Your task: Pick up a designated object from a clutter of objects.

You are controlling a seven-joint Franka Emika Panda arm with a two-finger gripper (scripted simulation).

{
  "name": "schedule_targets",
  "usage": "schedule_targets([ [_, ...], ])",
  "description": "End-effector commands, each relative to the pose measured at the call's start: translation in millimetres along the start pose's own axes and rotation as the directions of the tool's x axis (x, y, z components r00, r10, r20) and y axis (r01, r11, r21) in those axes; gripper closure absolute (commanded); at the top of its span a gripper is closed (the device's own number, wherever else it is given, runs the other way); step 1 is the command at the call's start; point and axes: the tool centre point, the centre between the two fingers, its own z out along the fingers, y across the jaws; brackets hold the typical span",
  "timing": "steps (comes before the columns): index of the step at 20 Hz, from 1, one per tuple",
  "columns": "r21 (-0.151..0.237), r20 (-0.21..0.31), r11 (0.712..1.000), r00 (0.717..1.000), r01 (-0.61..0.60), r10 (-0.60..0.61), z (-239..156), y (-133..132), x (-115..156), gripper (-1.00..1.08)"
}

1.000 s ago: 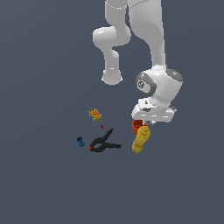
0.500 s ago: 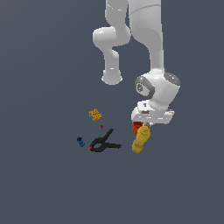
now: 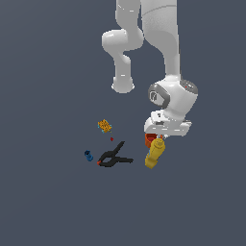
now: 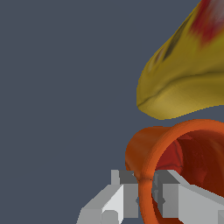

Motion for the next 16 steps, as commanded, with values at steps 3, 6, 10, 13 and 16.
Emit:
schedule_targets([
  [3, 0.001, -0.002, 1.0, 1.0, 0.0, 0.0, -9, -1, 5, 1.08],
  [6, 0.001, -0.002, 1.0, 1.0, 0.0, 0.0, -20, -1, 10, 1.08],
  [10, 0.003, -0.001, 1.0, 1.0, 0.001, -0.001, -43, -3, 20, 1.08],
  [13, 0.004, 0.0, 1.0, 1.0, 0.001, -0.001, -64, -4, 30, 1.08],
  [16, 0.005, 0.001, 1.0, 1.0, 0.002, -0.002, -90, -5, 42, 1.08],
])
